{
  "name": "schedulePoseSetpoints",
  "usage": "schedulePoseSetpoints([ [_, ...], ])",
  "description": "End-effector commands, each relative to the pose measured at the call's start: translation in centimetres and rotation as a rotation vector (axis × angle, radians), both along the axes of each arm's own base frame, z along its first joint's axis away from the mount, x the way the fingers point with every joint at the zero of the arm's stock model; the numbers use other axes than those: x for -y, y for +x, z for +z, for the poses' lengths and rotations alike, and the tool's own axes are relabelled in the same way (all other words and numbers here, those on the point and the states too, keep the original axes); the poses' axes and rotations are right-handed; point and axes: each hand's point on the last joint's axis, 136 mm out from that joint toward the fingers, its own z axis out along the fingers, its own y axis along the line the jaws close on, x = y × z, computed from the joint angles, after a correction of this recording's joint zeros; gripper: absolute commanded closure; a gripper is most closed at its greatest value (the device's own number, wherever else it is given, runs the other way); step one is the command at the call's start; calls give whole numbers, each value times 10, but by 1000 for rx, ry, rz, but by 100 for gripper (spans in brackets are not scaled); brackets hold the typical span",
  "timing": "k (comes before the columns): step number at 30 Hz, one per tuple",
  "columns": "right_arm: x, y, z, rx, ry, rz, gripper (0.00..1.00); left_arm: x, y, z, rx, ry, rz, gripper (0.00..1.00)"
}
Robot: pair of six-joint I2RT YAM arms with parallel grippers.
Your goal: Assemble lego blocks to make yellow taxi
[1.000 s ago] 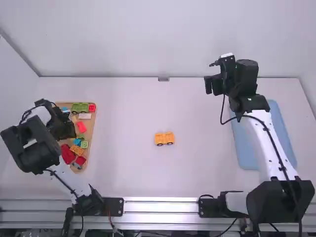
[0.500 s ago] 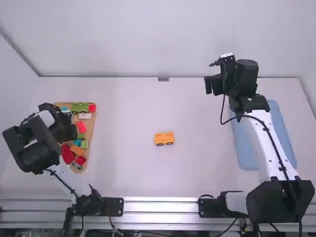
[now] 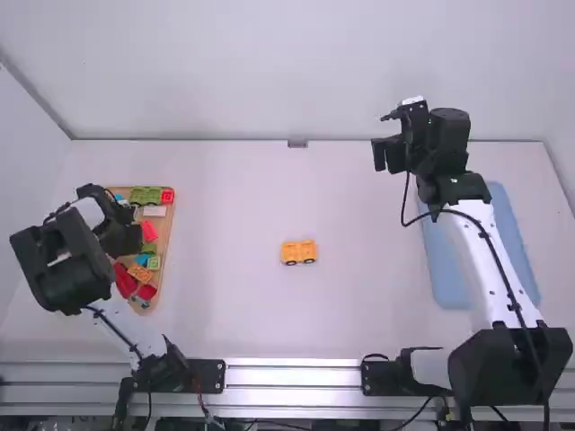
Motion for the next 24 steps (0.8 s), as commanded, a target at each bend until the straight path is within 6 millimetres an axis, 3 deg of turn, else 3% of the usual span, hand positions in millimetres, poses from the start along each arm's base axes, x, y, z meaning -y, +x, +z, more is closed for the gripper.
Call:
schedulePoseSetpoints([
  [1,-1,4,14,30,5,2,2,-5,10,14,15,6,53,84],
  [5,-1,4,13,30,5,2,2,0,21,41,52,-4,65,87],
  [11,-1,4,13,30,5,2,2,12,24,75,36,133,104,90],
  [17,-1,3,12,23,4,2,2,88,41,99,99,142,52,96],
  [18,-1,3,12,22,4,2,2,93,41,100,103,138,57,96],
  [20,-1,3,11,20,5,1,2,132,45,100,109,105,93,98],
  [21,-1,3,11,19,6,1,2,137,45,100,108,103,93,98],
  [24,-1,3,11,18,7,1,2,181,49,98,118,93,63,98],
])
